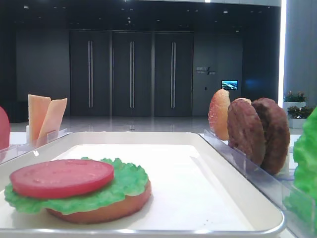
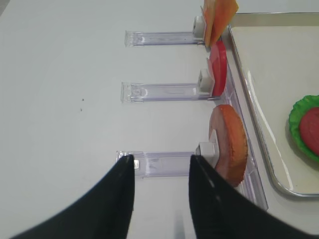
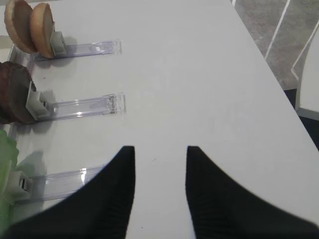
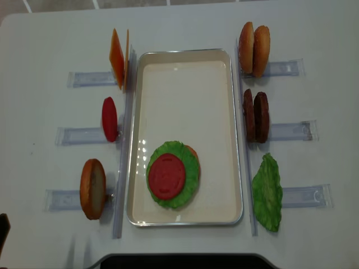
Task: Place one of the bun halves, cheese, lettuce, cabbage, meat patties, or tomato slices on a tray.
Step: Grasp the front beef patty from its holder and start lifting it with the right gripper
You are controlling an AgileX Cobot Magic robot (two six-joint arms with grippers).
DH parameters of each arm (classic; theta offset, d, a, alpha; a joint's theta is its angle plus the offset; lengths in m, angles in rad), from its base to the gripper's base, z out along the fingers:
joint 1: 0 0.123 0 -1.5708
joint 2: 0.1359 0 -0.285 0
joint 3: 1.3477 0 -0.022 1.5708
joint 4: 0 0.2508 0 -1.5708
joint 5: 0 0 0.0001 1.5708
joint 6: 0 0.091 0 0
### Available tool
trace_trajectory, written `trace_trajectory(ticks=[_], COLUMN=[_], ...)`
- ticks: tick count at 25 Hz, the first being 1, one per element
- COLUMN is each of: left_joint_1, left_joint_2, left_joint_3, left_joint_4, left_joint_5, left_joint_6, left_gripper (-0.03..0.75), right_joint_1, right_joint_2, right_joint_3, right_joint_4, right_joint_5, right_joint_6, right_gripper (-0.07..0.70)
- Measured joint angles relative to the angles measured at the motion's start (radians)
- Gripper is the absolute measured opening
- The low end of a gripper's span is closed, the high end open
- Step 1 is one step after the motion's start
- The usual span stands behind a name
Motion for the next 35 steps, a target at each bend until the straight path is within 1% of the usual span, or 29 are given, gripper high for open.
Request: trace_trajectory(ticks=[31,35], left_joint_1=[0.0,0.0], left_joint_2=[0.0,0.0], left_joint_3=[0.0,0.0], left_joint_4=[0.0,0.0], left_joint_5=[0.0,0.0], left_joint_6=[0.002,0.002], left_gripper=[0.282,0.282], right_joint_1=[0.0,0.0], right_joint_2=[0.0,0.034], right_joint_3=[-0.001,-0.041], right_joint_4=[0.0,0.0], right_joint_5=[0.0,-0.001], right_joint_6=[0.0,0.0], right_gripper=[0.244,0.244])
